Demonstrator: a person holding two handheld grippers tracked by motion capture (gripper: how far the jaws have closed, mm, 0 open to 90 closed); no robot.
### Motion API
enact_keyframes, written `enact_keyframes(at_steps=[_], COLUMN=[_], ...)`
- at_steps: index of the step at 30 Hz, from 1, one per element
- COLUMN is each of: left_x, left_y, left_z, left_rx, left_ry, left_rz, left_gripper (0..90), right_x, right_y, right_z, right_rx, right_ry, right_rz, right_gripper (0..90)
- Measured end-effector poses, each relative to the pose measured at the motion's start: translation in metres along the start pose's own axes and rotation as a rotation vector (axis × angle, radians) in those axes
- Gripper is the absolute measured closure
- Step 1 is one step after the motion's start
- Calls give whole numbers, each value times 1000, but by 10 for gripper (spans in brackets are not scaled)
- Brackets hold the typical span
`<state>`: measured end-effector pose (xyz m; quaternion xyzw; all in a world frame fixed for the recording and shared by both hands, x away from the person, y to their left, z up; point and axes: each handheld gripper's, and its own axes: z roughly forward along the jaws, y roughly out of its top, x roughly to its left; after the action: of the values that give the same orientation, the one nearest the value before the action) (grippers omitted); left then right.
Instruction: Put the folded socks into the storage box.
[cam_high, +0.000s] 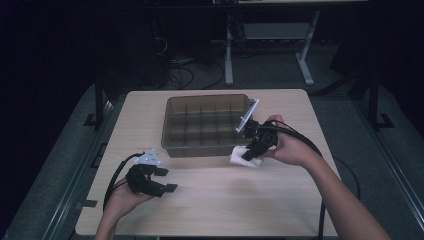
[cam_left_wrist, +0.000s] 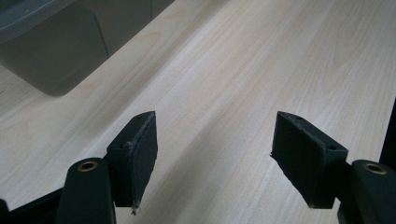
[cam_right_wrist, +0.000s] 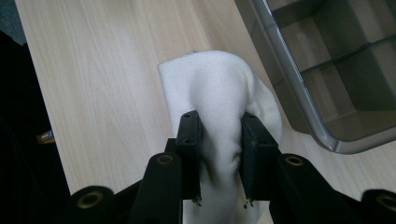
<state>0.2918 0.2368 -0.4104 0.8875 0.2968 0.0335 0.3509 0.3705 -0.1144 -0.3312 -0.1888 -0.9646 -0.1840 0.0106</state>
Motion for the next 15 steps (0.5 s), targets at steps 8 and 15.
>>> enact_keyframes(at_steps=[8, 15], left_x=[0, 0], left_y=[-2, -5], left_z=[-2, -6], left_rx=[3, -3], left_ry=[5, 10], left_rz=[-5, -16], left_gripper=[309, 309], right_x=[-3, -6], right_y=[6, 11], right_z=[-4, -8], right_rx=[8, 13], right_ry=[-5, -8], right_rz=[-2, -6], right_gripper=[716, 716])
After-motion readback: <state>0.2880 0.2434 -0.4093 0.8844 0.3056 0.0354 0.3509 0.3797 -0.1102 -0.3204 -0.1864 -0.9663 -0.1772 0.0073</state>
